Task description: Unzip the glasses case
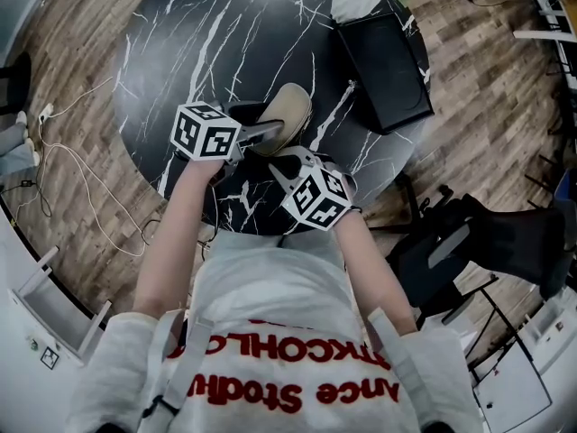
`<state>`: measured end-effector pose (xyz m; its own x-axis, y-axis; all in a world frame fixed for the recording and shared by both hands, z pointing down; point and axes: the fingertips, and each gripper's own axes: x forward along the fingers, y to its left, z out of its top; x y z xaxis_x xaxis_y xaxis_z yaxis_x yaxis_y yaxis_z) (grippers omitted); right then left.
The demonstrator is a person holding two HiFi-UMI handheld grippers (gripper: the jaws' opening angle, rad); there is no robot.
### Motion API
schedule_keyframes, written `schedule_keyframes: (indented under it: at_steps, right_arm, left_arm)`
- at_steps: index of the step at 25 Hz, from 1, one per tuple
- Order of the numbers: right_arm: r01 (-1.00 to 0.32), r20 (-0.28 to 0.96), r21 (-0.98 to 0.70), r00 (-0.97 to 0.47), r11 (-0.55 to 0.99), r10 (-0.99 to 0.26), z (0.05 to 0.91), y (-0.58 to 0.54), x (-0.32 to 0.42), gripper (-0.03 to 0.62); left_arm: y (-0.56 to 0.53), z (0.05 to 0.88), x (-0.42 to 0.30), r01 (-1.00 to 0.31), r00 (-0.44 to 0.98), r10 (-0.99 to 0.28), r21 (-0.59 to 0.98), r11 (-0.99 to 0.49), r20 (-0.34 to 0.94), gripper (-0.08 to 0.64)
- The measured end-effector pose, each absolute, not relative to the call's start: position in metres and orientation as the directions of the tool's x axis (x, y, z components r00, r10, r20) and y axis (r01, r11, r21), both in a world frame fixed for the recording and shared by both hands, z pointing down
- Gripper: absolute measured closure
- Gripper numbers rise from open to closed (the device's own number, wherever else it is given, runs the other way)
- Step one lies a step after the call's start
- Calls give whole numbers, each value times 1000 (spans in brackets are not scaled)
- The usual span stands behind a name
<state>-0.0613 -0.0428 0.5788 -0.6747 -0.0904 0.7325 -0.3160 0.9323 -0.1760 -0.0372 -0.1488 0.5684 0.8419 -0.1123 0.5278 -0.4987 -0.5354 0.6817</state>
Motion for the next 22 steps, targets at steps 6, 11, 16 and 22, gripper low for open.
schedule_keyframes:
  at_steps: [6, 11, 16, 22]
  right_arm:
    - [-496, 710, -219, -672, 840, -212, 579, -47, -47, 571]
    - [-606, 693, -216, -648, 766, -316, 570, -68, -23, 569]
    - [-658, 686, -225, -631, 718, -363, 568, -91, -22, 569]
    - [-656, 686, -152, -608, 739, -399, 562, -122, -23, 569]
  left_arm:
    - [-147, 567, -39, -513, 836, -136, 669, -538, 532, 308]
    - [-145, 561, -51, -537, 833, -185, 682, -497, 522, 343]
    - [-125, 566, -70, -544, 831, -175, 705, -456, 528, 370]
    - [-97, 571, -68, -573, 802, -139, 681, -456, 581, 373]
